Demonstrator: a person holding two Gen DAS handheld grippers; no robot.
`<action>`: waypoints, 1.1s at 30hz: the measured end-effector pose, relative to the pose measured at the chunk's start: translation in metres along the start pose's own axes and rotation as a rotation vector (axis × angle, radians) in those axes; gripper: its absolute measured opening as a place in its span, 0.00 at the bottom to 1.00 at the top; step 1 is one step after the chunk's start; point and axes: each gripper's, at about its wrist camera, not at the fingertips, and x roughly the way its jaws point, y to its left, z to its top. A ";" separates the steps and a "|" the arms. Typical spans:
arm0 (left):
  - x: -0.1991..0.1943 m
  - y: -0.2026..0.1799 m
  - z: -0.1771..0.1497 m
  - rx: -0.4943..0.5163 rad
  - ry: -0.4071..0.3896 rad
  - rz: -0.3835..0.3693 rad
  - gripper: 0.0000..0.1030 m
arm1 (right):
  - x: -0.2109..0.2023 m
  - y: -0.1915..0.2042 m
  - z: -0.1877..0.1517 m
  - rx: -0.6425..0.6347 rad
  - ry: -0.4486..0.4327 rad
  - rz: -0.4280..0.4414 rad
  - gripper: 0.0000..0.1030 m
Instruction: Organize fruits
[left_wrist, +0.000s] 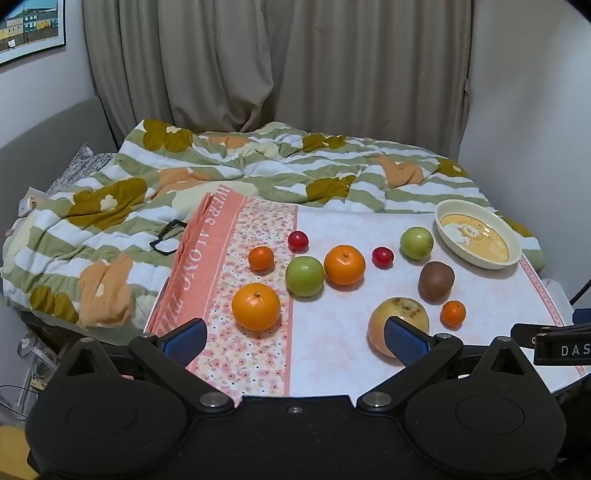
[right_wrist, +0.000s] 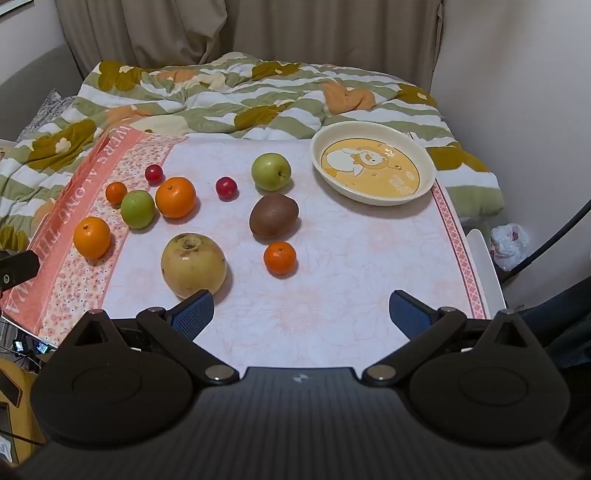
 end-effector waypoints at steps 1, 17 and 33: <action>0.000 -0.001 0.000 0.001 0.005 0.002 1.00 | 0.000 0.000 0.000 -0.001 0.007 0.001 1.00; -0.007 0.004 0.000 -0.007 -0.026 -0.003 1.00 | -0.007 0.002 -0.003 -0.003 -0.004 0.000 1.00; -0.011 0.007 0.001 0.006 -0.034 0.000 1.00 | -0.012 0.003 -0.004 -0.003 -0.021 0.012 1.00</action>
